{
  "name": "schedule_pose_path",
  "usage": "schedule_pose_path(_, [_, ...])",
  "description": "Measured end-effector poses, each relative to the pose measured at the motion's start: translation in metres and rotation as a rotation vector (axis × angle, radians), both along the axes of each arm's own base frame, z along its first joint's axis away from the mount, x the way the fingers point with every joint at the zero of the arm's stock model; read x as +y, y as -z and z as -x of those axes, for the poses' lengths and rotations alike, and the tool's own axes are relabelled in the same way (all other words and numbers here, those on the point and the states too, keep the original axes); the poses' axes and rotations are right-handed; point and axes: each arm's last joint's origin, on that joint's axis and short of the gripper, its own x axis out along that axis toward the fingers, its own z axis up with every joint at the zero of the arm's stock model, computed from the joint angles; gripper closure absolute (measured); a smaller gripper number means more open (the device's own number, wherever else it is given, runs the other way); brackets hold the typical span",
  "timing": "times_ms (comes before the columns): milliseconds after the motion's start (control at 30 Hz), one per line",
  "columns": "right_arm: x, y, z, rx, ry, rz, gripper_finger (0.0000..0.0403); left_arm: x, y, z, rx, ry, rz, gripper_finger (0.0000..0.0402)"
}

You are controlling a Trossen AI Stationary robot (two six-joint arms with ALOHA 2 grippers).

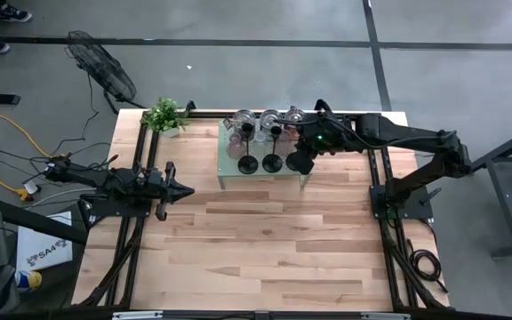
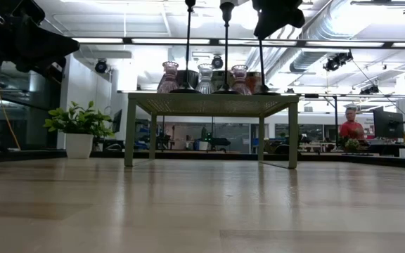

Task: Pick & Place candle stick holders
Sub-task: Put the black candle holder on the shelf aligned with the other black candle holders, then return to Home Position

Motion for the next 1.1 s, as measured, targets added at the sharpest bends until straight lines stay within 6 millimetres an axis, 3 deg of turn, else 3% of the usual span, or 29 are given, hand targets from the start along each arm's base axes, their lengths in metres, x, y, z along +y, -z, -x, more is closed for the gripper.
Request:
schedule_pose_path(467, [0.005,-0.005,0.006,-0.043,-0.058,-0.106,0.0245,0.000,0.000,0.000,0.002,0.000,-0.004,0.0401])
schedule_pose_path(1100, [0.007,-0.010,0.017,-0.028,-0.060,-0.118,0.0242,0.000,0.001,0.000,0.009,0.000,-0.002,0.0402])
